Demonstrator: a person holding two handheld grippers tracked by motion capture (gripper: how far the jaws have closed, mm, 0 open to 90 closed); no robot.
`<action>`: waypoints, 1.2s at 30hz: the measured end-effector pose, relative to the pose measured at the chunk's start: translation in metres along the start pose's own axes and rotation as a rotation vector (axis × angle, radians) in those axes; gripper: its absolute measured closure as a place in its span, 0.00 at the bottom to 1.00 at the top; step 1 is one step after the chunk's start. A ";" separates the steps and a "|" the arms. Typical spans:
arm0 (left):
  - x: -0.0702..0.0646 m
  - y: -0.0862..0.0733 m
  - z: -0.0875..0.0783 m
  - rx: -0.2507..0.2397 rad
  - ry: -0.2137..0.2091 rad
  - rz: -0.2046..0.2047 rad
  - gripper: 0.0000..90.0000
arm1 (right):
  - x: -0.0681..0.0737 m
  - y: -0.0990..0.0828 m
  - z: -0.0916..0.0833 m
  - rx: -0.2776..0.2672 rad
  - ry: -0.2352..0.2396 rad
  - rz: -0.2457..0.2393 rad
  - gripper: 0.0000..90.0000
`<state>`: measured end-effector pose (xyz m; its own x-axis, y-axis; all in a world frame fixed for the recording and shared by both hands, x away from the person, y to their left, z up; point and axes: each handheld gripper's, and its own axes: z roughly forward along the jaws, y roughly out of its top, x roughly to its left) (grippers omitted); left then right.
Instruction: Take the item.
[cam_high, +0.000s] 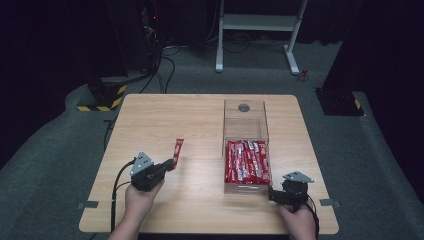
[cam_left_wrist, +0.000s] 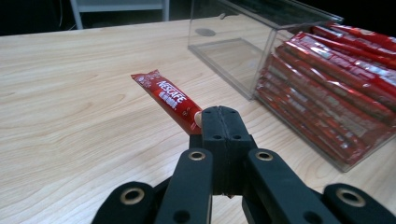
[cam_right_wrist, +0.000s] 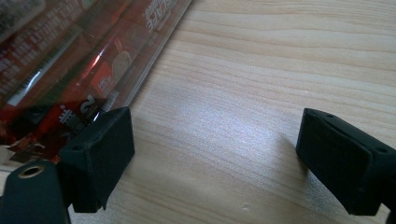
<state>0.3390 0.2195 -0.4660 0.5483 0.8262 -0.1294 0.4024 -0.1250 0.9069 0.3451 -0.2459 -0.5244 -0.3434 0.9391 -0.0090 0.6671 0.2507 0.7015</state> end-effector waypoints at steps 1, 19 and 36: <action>0.002 -0.001 0.000 0.001 0.004 0.000 1.00 | 0.000 0.000 0.000 0.000 0.000 0.001 0.13; 0.026 -0.014 0.022 0.064 0.066 -0.016 1.00 | 0.000 0.000 0.000 0.000 0.000 0.000 0.13; 0.033 -0.026 0.048 0.158 0.077 -0.047 1.00 | 0.000 0.000 0.000 0.000 0.000 0.001 0.13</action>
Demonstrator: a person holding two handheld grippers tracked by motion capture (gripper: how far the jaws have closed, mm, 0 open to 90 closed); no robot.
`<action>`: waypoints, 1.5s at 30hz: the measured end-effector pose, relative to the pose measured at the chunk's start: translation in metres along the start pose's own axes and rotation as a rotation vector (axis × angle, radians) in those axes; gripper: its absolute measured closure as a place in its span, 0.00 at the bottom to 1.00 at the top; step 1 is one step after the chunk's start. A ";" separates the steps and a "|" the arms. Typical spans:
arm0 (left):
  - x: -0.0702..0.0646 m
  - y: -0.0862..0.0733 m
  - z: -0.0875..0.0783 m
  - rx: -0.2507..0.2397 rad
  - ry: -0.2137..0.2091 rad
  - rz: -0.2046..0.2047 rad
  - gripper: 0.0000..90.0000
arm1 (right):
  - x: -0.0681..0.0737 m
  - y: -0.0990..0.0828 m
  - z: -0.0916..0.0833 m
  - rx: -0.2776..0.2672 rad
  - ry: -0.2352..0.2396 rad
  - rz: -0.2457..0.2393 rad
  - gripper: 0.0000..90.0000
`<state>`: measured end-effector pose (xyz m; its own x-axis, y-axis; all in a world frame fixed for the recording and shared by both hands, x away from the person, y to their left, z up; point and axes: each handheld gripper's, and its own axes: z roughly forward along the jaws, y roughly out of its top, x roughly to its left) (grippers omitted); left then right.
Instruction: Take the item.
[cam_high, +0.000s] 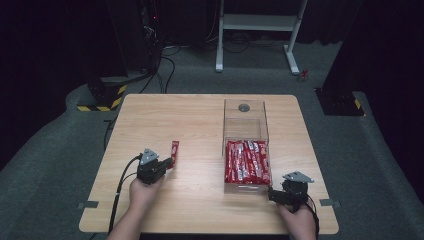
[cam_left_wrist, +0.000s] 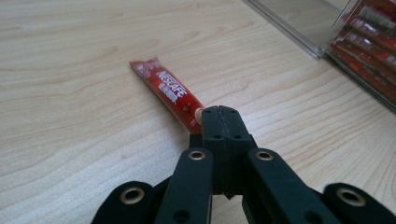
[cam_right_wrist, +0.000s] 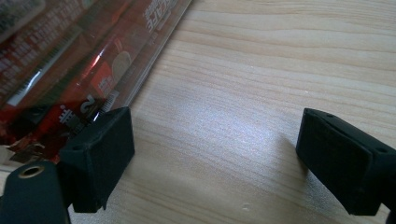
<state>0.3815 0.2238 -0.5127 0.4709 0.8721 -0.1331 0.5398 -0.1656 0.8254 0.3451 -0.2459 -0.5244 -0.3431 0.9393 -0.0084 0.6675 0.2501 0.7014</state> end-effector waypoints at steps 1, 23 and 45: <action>0.000 0.000 0.001 0.007 0.000 -0.002 1.00 | 0.000 0.000 0.000 0.000 0.000 0.000 0.13; 0.003 -0.003 0.009 0.066 0.009 -0.040 0.96 | 0.000 0.000 0.000 0.000 0.000 -0.001 0.13; -0.004 0.002 -0.022 0.035 -0.016 0.010 0.58 | 0.000 0.000 0.000 0.000 0.000 0.000 0.13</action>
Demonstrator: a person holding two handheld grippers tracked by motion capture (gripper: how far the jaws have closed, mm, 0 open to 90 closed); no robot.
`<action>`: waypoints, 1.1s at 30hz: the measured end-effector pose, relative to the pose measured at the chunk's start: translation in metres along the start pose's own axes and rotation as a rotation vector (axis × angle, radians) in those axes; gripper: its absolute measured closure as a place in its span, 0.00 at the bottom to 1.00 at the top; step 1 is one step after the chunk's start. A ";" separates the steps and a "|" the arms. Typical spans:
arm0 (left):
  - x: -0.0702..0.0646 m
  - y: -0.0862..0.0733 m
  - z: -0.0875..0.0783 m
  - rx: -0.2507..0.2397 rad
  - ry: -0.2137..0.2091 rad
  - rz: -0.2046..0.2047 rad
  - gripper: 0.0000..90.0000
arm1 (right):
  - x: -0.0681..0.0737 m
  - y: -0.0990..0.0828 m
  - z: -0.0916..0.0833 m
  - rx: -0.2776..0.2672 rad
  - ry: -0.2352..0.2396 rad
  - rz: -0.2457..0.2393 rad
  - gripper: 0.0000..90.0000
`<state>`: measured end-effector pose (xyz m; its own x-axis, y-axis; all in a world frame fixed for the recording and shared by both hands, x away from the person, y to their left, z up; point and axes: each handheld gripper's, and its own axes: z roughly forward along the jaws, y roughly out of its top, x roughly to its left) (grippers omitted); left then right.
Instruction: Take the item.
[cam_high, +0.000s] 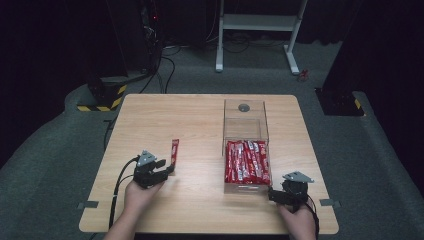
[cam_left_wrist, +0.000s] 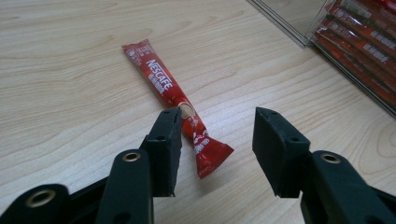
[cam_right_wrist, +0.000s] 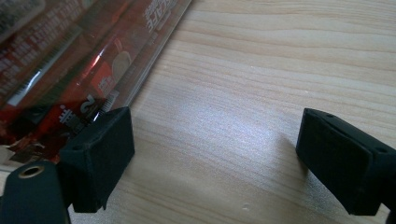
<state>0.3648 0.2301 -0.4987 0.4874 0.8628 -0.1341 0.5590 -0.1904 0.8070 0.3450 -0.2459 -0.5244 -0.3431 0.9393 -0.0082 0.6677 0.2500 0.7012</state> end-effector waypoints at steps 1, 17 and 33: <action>0.000 -0.001 -0.002 -0.001 -0.002 -0.004 0.57 | 0.000 0.000 0.000 0.000 0.000 0.000 0.13; 0.018 -0.038 -0.033 0.051 0.032 -0.001 0.47 | 0.000 0.000 0.000 0.000 -0.001 -0.001 0.13; 0.019 -0.079 -0.062 0.102 0.119 0.082 0.29 | 0.000 0.000 0.000 0.000 -0.005 0.001 0.13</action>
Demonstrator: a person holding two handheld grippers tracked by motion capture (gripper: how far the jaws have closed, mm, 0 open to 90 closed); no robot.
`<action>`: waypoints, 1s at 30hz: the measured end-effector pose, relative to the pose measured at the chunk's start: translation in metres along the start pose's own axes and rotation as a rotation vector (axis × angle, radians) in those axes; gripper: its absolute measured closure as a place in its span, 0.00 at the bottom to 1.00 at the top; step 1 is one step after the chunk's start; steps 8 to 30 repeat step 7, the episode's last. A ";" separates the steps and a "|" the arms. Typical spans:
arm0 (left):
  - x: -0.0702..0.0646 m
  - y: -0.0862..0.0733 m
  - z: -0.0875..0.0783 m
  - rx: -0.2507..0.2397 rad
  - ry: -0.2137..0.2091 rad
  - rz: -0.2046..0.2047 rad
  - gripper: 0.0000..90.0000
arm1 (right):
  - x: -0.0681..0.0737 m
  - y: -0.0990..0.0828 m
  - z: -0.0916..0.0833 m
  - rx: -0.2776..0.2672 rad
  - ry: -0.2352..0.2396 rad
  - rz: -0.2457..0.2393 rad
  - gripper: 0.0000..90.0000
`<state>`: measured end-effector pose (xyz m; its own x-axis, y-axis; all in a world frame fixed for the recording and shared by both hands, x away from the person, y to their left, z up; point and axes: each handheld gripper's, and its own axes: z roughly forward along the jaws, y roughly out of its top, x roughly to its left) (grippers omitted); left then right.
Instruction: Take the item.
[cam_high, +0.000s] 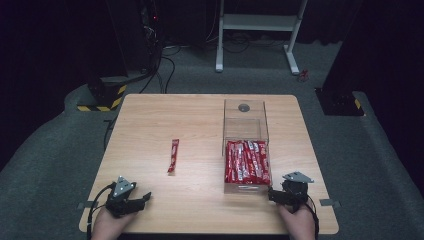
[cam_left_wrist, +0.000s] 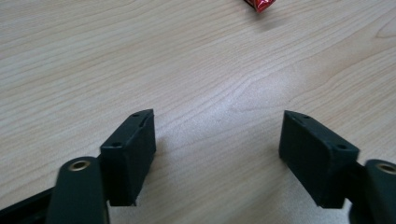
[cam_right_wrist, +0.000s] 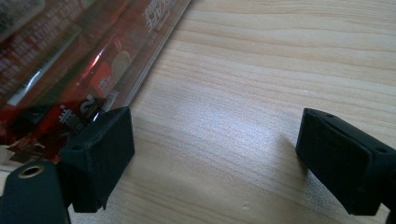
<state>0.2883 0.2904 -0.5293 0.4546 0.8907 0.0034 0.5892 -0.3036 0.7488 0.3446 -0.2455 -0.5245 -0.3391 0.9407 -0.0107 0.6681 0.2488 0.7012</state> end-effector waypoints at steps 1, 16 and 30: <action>-0.001 0.000 0.000 0.002 0.000 0.001 0.27 | 0.000 0.000 0.000 0.000 0.000 0.000 0.13; 0.000 0.001 0.002 0.015 0.000 -0.004 0.18 | 0.000 0.000 0.000 0.000 0.000 0.000 0.13; 0.000 0.001 0.002 0.015 0.000 -0.004 0.18 | 0.000 0.000 0.000 0.000 0.000 0.000 0.13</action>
